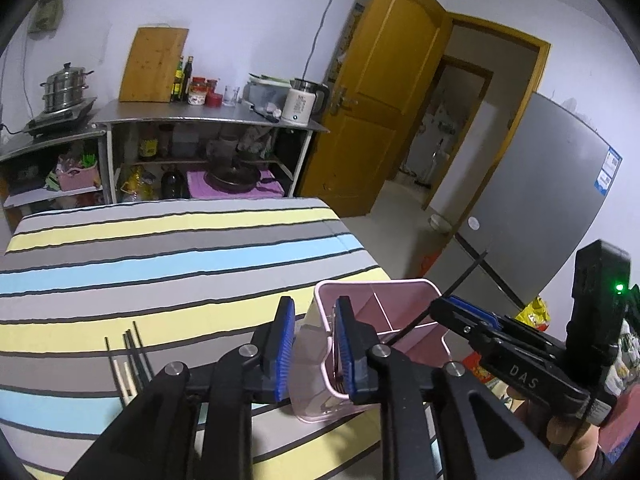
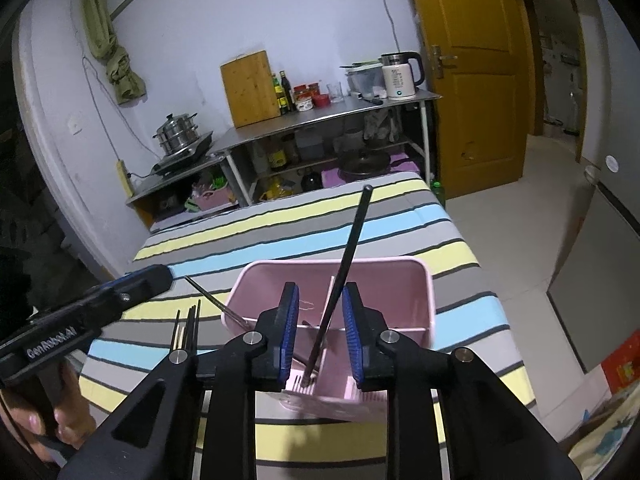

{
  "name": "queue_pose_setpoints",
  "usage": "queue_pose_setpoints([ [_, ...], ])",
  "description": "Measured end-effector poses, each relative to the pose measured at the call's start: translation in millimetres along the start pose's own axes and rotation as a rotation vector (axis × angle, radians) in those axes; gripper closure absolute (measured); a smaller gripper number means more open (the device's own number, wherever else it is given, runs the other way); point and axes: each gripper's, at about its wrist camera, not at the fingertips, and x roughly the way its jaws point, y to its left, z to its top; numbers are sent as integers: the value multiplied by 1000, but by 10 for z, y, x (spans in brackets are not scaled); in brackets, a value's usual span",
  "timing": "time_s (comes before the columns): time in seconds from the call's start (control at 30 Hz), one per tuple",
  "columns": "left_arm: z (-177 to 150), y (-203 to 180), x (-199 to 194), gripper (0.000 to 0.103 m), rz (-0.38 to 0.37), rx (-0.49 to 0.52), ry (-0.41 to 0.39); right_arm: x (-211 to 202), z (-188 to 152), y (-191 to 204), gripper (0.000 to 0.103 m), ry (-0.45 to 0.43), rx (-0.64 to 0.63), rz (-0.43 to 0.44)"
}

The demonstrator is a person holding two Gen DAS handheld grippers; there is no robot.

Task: Organize utensils
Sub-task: 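Open the right tool over the pink holder while the left tool releases the skewer into it, then move both tools back down to the remaining chopsticks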

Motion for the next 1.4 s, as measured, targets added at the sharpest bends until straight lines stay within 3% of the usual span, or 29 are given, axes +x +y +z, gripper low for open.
queue_pose_setpoints([
  [0.4, -384, 299, -570, 82, 65, -15, -49, -293, -162, -53, 79, -19, 18, -2],
  [0.83, -964, 783, -1060, 82, 175, -75, -60, -480, -443, 559, 79, -37, -96, 125],
  [1.1, -1265, 1062, -1016, 82, 220, -132, -15, -303, -664, 896, 79, 17, -157, 190],
  [1.4, -1400, 1327, -693, 82, 259, -185, 52, 35, -901, 1135, 79, 93, -194, 230],
])
